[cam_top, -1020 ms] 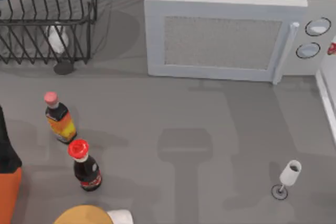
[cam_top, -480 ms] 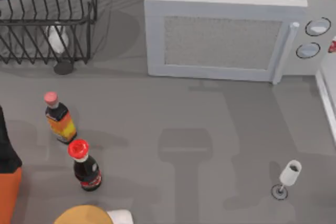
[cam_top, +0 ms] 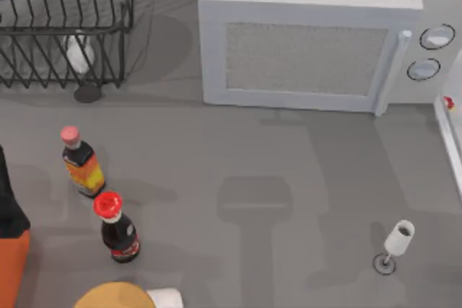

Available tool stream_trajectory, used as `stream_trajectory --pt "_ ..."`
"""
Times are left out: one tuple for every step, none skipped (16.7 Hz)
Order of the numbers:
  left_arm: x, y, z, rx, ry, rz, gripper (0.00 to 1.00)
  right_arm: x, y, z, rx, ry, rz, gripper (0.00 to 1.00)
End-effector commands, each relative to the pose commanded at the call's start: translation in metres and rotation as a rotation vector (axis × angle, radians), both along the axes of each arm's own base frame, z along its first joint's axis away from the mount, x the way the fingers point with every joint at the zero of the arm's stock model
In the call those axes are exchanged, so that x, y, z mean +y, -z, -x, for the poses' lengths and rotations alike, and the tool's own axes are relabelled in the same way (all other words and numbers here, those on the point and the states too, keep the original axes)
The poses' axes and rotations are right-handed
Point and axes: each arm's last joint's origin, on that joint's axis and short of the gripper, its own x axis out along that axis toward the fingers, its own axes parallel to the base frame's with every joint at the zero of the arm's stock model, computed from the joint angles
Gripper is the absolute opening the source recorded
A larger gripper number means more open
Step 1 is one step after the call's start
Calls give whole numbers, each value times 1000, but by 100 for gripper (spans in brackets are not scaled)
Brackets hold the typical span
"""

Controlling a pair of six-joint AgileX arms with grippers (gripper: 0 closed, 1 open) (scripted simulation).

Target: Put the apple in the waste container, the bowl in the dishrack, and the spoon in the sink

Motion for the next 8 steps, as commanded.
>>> stream_trajectory --pt "0 0 0 0 0 0 100 0 0 0 0 0 0 75" --pt "0 0 0 0 0 0 100 0 0 0 0 0 0 83" --pt "0 0 0 0 0 0 100 0 0 0 0 0 0 90" --pt "0 0 0 0 0 0 100 0 0 0 0 0 0 98" --pt "0 0 0 0 0 0 100 0 0 0 0 0 0 100" --pt "0 0 0 0 0 0 100 0 0 0 0 0 0 100" --pt "0 0 0 0 0 0 100 0 0 0 0 0 0 100" --pt "0 0 0 0 0 0 100 0 0 0 0 0 0 100"
